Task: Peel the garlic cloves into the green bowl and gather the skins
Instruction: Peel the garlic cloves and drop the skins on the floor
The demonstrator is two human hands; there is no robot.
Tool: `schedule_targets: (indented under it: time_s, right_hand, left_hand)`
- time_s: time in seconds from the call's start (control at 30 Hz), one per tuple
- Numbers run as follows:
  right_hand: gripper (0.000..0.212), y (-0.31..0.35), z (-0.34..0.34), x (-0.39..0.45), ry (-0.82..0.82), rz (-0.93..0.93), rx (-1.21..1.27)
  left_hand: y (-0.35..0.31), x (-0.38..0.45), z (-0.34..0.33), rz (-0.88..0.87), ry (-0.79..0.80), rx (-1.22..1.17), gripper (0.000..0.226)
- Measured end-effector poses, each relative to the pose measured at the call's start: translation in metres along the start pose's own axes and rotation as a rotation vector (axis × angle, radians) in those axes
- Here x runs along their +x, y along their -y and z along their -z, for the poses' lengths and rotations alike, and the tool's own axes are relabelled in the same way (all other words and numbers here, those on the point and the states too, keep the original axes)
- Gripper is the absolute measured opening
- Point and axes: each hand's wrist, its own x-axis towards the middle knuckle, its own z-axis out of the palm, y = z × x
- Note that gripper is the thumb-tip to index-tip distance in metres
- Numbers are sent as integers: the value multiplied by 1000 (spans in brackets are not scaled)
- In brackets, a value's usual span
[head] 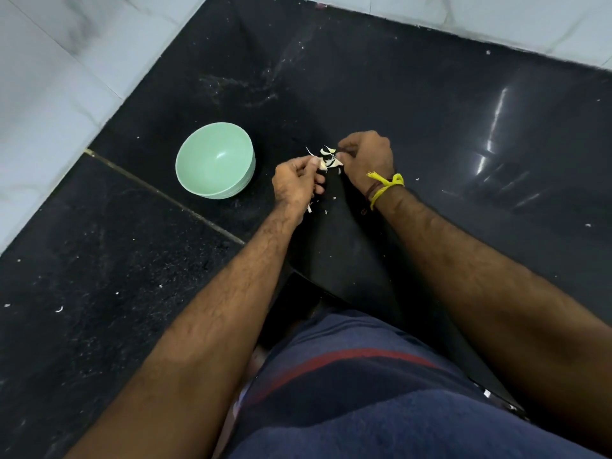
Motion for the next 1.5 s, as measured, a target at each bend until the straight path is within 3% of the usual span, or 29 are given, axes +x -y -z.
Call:
schedule_targets:
  time_s: [0.27, 0.33, 0.43, 0.5, 0.63, 0.8, 1.13, 1.37, 1.5]
  right_hand:
    - [20, 6, 0, -45, -166, -30, 174]
    - [17, 8, -4, -59, -96, -43, 213]
    - [14, 8, -18, -69, 134, -107, 282]
    - [18, 8, -24, -71, 239, -126, 322]
    - [18, 12, -22, -72, 275, -165, 450]
    - [24, 12, -22, -75, 295, -193, 614]
    - [21, 5, -22, -83, 314, -128, 587]
    - [25, -3, -20, -71, 328, 50, 304]
    - [27, -6, -27, -76, 296, -34, 452]
  left_hand:
    - [7, -14, 19, 199, 89, -442, 35]
    - [11, -19, 24, 218, 139, -564, 40]
    - [17, -28, 29, 167, 248, -658, 48]
    - [23, -33, 30, 104, 294, -654, 51]
    - [32, -40, 35, 29, 320, -676, 50]
    - [42, -49, 36, 16, 186, -573, 27]
    - [56, -59, 35, 41, 132, -579, 26]
    - [57, -52, 34, 34, 145, -435, 29]
    - [56, -49, 36, 44, 180, -372, 29]
